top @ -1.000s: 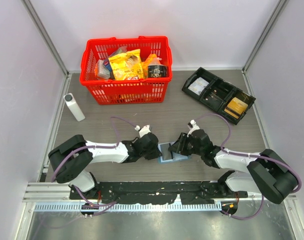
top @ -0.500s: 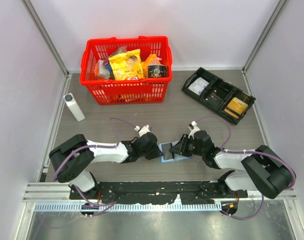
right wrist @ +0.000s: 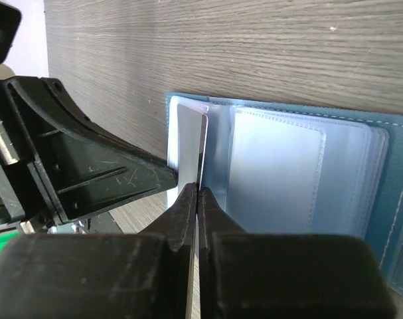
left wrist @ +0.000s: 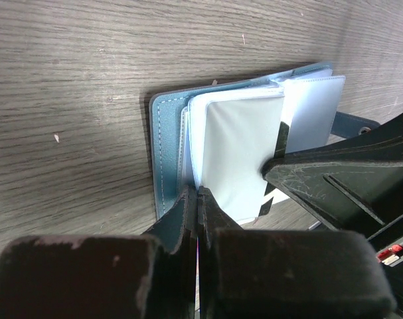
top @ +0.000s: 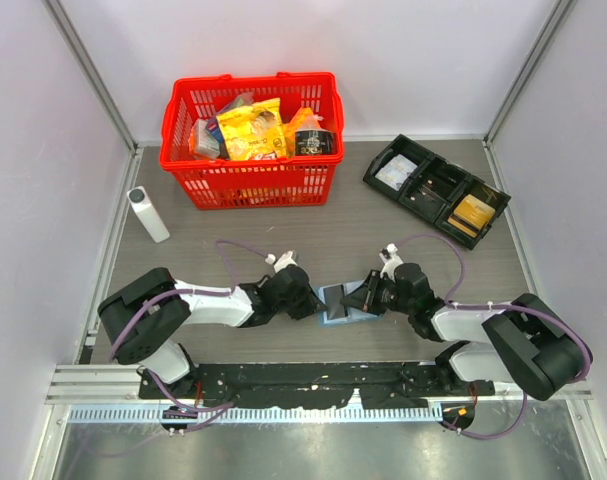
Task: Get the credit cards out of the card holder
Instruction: Remove the credit card from the card holder.
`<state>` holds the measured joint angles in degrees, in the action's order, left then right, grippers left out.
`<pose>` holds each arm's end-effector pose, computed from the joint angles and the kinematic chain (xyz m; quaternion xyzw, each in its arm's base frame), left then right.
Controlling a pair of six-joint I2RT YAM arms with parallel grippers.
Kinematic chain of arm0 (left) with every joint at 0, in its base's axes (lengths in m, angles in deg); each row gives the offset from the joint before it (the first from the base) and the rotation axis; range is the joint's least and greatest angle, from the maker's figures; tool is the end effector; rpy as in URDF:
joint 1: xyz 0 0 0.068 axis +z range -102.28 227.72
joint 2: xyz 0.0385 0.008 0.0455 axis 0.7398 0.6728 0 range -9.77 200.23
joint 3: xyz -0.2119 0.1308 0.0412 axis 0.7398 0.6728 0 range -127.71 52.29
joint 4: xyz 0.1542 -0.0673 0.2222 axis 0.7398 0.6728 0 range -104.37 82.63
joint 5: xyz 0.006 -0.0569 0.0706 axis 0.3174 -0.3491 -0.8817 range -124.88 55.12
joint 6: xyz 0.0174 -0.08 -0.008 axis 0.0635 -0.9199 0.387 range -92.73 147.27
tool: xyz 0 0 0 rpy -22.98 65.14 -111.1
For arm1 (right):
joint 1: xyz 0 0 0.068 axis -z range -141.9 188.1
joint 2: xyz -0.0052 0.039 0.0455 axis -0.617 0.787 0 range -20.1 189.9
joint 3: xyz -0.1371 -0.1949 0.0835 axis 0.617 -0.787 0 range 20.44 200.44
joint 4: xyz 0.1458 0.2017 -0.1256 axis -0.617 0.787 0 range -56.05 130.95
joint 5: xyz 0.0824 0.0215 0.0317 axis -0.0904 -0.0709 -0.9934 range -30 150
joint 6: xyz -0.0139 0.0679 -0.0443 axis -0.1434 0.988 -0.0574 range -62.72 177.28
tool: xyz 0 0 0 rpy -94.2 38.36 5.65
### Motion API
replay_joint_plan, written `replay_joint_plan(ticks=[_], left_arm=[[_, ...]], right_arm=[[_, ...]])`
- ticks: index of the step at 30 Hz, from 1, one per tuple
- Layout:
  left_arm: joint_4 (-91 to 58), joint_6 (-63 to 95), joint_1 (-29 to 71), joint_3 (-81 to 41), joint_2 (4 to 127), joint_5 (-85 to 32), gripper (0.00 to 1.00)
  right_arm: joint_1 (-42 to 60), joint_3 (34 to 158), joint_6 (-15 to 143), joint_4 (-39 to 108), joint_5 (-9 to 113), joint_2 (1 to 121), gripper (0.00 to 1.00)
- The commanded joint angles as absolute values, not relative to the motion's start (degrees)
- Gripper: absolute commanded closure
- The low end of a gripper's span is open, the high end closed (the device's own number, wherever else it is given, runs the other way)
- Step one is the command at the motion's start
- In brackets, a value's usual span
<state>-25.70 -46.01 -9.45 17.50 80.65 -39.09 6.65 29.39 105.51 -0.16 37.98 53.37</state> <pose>0.1801 -0.2694 0.0713 -0.1432 0.9098 -0.3381 0.1933 0.1903 0.1478 0.0634 0.0304 0.8566 0.4397 0.2684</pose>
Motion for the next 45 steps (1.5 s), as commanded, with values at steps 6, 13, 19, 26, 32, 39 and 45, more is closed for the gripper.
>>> replay_joint_plan(ticks=[6,13,19,26,32,39,45], left_arm=[[-24.1,-46.4,-8.6,21.6,81.1,-40.7,1.00],[-24.8,-46.0,-8.5,21.1,82.0,-39.3,1.00],[-24.6,-45.9,-8.4,21.3,81.8,-39.5,1.00],[-24.1,-45.9,-8.5,21.4,81.5,-40.1,1.00],[-23.9,-46.0,-8.5,21.4,81.5,-40.2,1.00],[-23.6,-45.9,-8.4,21.3,81.4,-40.2,1.00],[-23.5,-45.9,-8.4,21.2,81.4,-40.2,1.00]], right_arm=[[9.2,28.2,106.0,-6.3,31.8,52.5,0.98],[9.5,28.4,107.0,-9.7,30.1,56.9,0.91],[9.5,28.2,108.4,-13.9,28.9,60.6,0.82],[10.5,27.5,108.4,-13.7,28.4,58.6,0.84],[11.3,27.1,108.3,-13.3,27.5,57.3,0.83],[11.8,26.9,108.5,-13.2,26.8,56.2,0.80],[12.3,26.8,108.6,-13.1,26.4,55.5,0.83]])
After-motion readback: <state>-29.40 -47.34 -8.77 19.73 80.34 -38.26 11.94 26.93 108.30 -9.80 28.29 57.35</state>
